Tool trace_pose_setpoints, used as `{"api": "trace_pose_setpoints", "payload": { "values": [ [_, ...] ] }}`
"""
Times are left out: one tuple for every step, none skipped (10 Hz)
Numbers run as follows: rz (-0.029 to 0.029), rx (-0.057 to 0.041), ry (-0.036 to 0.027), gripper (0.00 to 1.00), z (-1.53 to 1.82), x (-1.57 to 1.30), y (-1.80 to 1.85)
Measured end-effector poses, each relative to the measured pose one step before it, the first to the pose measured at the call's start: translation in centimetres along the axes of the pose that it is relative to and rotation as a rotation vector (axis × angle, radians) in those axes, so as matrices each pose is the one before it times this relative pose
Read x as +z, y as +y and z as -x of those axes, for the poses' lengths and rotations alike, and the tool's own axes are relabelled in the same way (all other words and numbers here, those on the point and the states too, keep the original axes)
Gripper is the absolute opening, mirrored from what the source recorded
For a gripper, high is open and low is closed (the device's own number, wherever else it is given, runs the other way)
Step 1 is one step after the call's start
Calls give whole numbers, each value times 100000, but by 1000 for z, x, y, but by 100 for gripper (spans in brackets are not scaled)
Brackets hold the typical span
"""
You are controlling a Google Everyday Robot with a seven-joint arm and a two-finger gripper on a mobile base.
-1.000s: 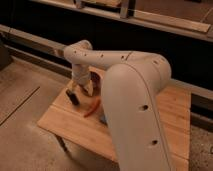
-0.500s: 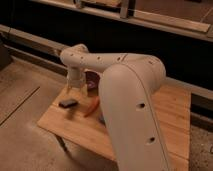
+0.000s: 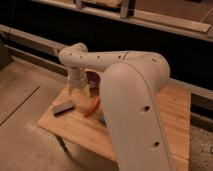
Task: Knock the eraser over
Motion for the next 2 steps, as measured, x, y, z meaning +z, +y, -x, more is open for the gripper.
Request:
{"api": "trace_pose_setpoints", "payload": {
  "values": [
    [-728,190,-1510,65,48,-965,-535],
    [125,-8,-112,65,25,32,34]
  ]
}}
